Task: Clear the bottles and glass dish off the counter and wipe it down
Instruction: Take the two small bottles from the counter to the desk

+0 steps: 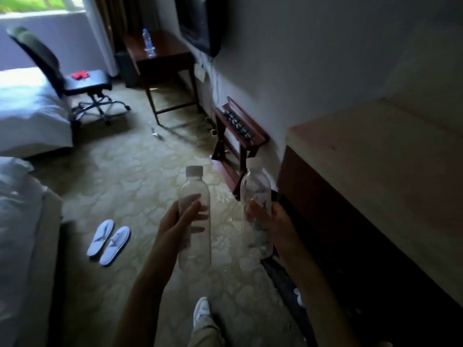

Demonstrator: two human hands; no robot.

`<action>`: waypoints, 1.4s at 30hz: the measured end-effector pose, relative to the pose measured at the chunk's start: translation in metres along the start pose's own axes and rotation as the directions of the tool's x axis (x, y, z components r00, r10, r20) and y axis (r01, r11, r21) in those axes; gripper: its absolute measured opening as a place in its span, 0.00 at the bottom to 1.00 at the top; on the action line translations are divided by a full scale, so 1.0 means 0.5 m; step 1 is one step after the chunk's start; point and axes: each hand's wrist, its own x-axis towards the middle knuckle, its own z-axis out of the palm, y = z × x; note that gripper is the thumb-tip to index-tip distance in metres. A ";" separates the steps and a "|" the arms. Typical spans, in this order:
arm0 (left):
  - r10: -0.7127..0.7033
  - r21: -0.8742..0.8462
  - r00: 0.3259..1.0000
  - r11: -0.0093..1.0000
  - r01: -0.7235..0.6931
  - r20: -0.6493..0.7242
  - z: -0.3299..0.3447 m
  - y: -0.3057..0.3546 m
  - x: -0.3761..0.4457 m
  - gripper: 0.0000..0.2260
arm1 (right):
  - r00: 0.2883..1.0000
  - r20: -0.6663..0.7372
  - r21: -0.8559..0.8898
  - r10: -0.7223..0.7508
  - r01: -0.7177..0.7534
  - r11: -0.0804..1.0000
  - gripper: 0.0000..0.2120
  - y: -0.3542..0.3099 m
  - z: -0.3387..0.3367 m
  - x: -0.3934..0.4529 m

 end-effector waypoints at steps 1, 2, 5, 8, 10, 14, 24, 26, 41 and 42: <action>-0.028 -0.019 0.999 0.999 0.028 -0.038 -0.032 -0.021 0.010 0.34 | 0.999 0.022 0.023 0.042 -0.043 0.999 0.21 0.026 0.029 0.019; -0.055 -0.029 0.996 0.998 0.053 -0.066 -0.064 -0.041 0.022 0.34 | 0.996 0.035 0.030 0.078 -0.079 0.996 0.18 0.052 0.058 0.040; -0.121 -0.019 0.983 0.993 0.119 -0.136 -0.159 -0.087 0.077 0.28 | 0.981 0.089 -0.003 0.172 -0.173 0.985 0.08 0.109 0.151 0.107; -0.142 -0.021 0.971 0.990 0.140 -0.195 -0.265 -0.103 0.163 0.23 | 0.967 0.136 -0.056 0.217 -0.211 0.976 0.21 0.120 0.261 0.198; -0.158 -0.028 0.959 0.987 0.156 -0.235 -0.339 -0.091 0.226 0.22 | 0.967 0.154 -0.096 0.204 -0.191 0.977 0.27 0.113 0.339 0.274; -0.128 -0.021 0.956 0.992 0.127 -0.265 -0.472 -0.031 0.372 0.28 | 0.966 0.216 -0.112 0.141 -0.119 0.987 0.23 0.060 0.485 0.426; -0.214 -0.048 0.923 0.977 0.209 -0.319 -0.636 -0.067 0.707 0.37 | 0.924 0.295 -0.138 0.242 -0.210 0.968 0.28 0.095 0.705 0.768; -0.260 -0.065 0.904 0.965 0.253 -0.340 -0.665 -0.090 0.789 0.36 | 0.913 0.296 -0.172 0.282 -0.240 0.955 0.37 0.113 0.748 0.860; -0.276 -0.109 0.800 0.960 0.259 -0.533 -0.965 0.019 1.459 0.30 | 0.845 0.433 -0.246 0.313 -0.223 0.943 0.26 -0.035 1.151 1.559; -0.296 -0.128 0.790 0.954 0.271 -0.536 -0.990 0.005 1.497 0.29 | 0.837 0.433 -0.259 0.334 -0.239 0.936 0.24 -0.021 1.179 1.593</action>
